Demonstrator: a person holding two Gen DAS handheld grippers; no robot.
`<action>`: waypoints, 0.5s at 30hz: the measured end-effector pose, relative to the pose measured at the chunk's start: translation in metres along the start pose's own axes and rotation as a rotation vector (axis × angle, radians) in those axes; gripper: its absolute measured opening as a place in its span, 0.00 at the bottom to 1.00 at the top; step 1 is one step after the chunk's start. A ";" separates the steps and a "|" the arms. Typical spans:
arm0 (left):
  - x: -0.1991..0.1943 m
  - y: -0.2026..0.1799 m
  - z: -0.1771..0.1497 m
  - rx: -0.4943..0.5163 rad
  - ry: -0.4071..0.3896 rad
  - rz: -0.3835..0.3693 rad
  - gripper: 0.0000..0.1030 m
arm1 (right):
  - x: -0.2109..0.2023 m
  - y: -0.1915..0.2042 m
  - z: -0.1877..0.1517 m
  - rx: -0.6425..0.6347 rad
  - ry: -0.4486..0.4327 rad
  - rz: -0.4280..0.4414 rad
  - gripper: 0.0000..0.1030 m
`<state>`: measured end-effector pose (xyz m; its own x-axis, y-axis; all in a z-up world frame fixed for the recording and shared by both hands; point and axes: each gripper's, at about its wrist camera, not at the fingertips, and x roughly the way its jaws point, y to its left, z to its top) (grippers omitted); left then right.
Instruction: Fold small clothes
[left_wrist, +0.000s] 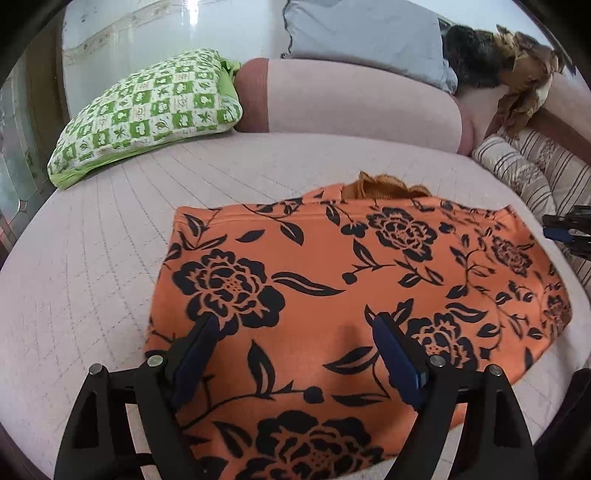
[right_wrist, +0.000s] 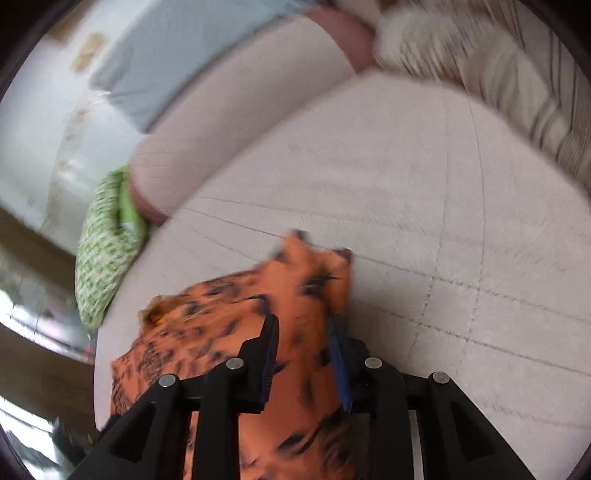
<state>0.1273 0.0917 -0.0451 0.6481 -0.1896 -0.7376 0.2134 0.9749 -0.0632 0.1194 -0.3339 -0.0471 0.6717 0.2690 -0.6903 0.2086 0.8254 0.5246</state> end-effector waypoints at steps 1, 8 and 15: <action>-0.004 0.001 -0.001 -0.007 -0.004 -0.001 0.83 | -0.009 0.012 -0.006 -0.019 0.002 0.043 0.29; -0.048 0.026 -0.017 -0.124 -0.037 -0.037 0.83 | 0.022 -0.034 -0.057 0.179 0.137 0.025 0.43; -0.076 0.084 -0.042 -0.365 -0.040 -0.061 0.83 | -0.033 0.042 -0.078 -0.095 -0.033 0.077 0.80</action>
<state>0.0654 0.1928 -0.0231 0.6715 -0.2464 -0.6988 -0.0177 0.9374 -0.3477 0.0511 -0.2695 -0.0411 0.7067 0.3182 -0.6319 0.0884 0.8465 0.5251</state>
